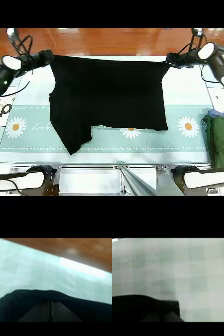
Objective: Fold the shirts.
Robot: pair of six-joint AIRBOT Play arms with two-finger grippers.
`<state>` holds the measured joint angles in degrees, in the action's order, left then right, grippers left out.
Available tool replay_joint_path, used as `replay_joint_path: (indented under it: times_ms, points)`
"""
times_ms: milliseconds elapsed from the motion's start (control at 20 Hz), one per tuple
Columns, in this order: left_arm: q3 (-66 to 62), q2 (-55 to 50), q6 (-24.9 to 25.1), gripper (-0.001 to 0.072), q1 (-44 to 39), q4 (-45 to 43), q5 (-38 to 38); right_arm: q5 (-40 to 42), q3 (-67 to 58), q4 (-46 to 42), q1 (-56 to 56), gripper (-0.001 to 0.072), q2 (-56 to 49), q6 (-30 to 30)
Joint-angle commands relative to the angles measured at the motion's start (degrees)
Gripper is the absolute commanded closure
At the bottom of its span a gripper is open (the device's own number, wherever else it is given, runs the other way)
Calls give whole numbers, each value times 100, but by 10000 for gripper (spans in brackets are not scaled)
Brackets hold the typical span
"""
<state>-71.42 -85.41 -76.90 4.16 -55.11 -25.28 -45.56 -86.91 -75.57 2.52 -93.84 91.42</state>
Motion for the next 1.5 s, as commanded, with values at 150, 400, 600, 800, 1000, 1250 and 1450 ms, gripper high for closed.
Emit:
replay_joint_path:
  times_ms: [150,400,600,800,1000,1250,1450]
  points:
    - [-726,-280,-352,209,426,72,-1690,-964,-774,369,411,302,-367,31]
    - [-1519,216,-625,210,1834,57,-4522,-3606,-1034,96,1655,308,280,-103]
    - [275,1471,-391,210,2896,-190,-5045,-2468,1982,778,2444,308,1847,-437]
    - [2439,2052,-514,210,3574,39,-5204,-1561,4505,2380,2859,308,3147,-1635]
    - [3130,1893,-308,210,3541,120,-4981,-1593,4977,2446,2879,308,3687,-1849]
    - [3152,1283,-304,210,3342,249,-4728,-1674,4977,2444,2879,308,3801,-1906]
    - [3150,890,-24,210,3073,660,-4398,-1672,4977,2444,2879,308,3799,-1908]
